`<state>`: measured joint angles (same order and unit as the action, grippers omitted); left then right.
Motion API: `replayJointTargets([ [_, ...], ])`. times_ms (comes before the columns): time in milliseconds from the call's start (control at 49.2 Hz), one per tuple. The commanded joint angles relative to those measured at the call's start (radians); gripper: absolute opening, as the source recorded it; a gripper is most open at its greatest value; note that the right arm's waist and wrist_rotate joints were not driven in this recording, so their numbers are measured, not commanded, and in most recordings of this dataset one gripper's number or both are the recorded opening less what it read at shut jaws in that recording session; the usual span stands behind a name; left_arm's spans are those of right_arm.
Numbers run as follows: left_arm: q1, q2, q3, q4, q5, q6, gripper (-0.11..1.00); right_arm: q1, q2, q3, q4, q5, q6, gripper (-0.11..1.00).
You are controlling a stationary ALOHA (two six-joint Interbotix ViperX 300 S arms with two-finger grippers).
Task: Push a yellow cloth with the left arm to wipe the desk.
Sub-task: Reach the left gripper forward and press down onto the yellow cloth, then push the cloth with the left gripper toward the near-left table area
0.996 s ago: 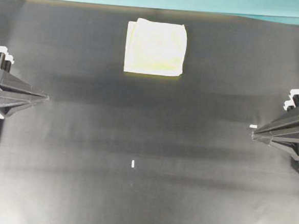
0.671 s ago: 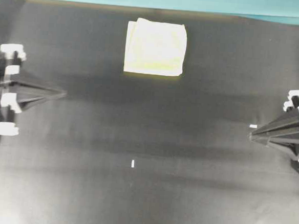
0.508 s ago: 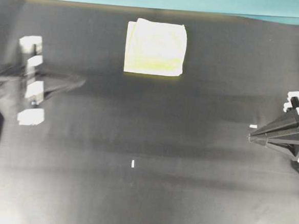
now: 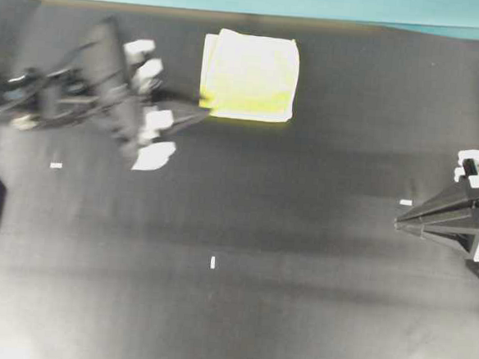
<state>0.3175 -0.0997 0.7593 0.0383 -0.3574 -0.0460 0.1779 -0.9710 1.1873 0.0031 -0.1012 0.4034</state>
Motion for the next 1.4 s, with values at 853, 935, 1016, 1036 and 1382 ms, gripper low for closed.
replayJointTargets([
  [853,0.161,0.537,-0.336,0.005,0.083,0.012,0.83,0.0,0.003,0.009,0.0,0.048,0.002,0.0],
  [935,0.156,0.534,-0.314,0.005,0.101,0.012,0.83,-0.002,0.003,0.011,0.0,0.048,0.002,0.0],
  [1016,0.15,0.526,-0.288,0.005,0.101,0.011,0.83,0.0,0.003,0.009,0.0,0.048,0.0,0.0],
  [1036,0.15,0.523,-0.281,0.005,0.101,0.009,0.83,0.0,0.003,0.009,0.002,0.048,0.002,0.0],
  [1382,0.107,0.425,-0.115,0.006,0.051,-0.002,0.83,0.0,0.003,0.011,0.002,0.043,0.0,0.0],
])
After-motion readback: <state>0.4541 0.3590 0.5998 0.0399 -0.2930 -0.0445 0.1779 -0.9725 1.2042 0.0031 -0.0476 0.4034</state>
